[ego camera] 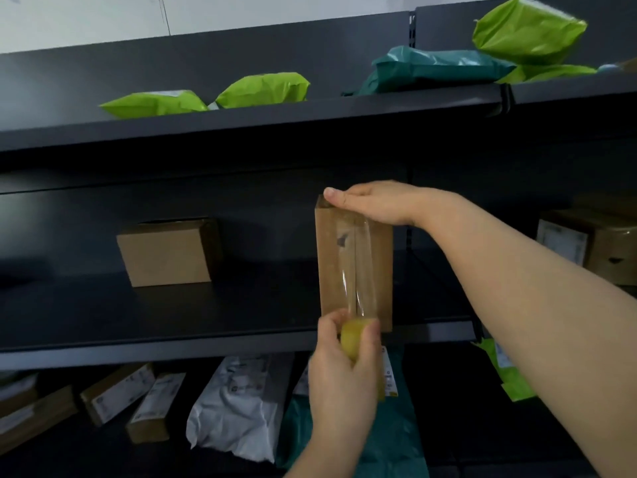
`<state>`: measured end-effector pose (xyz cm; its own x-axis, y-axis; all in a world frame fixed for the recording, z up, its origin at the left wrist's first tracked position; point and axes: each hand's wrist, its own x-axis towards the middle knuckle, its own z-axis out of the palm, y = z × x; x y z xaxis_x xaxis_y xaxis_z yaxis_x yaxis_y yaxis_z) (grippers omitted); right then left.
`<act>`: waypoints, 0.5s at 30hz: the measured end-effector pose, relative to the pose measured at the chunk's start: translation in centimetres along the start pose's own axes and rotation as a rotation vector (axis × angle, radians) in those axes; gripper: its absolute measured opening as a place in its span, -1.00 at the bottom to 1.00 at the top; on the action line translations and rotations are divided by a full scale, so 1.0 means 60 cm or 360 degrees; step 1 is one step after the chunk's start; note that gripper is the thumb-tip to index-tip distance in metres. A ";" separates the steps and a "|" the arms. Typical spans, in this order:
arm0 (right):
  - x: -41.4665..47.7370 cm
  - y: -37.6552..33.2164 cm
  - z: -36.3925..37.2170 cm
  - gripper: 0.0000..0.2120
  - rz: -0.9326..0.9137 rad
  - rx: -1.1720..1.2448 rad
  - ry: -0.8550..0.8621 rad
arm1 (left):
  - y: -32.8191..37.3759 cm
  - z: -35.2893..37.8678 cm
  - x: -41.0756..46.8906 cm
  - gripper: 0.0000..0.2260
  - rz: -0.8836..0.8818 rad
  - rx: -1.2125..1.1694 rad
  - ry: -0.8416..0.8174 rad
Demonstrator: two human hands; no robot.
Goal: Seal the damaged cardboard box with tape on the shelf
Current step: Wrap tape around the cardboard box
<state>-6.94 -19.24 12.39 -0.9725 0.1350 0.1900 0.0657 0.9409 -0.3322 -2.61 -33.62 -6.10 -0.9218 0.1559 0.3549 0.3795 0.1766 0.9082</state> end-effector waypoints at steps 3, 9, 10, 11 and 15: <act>-0.002 -0.004 0.006 -0.12 0.0049 -0.0224 0.0017 | -0.028 -0.004 0.028 -0.61 -0.0328 0.0191 -0.0176; -0.003 0.003 0.014 -0.17 -0.0004 -0.0676 0.0310 | -0.048 -0.016 0.008 -0.76 -0.0131 -0.0369 -0.0347; -0.004 0.001 0.017 -0.18 -0.0010 -0.0709 0.0344 | -0.056 -0.016 -0.001 -0.80 -0.0159 -0.0475 -0.0421; -0.004 -0.002 0.021 -0.17 -0.0025 -0.0741 0.0373 | -0.064 -0.015 -0.006 -0.79 -0.0236 -0.0544 -0.0489; -0.015 -0.012 0.052 -0.15 -0.0074 -0.0759 0.0431 | -0.076 -0.014 0.005 -0.77 -0.0475 -0.0585 -0.0526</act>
<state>-6.81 -20.98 9.56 -0.8887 0.1059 0.4461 0.1792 0.9758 0.1255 -4.69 -35.22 -9.94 -0.8888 0.4568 0.0367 -0.0001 -0.0803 0.9968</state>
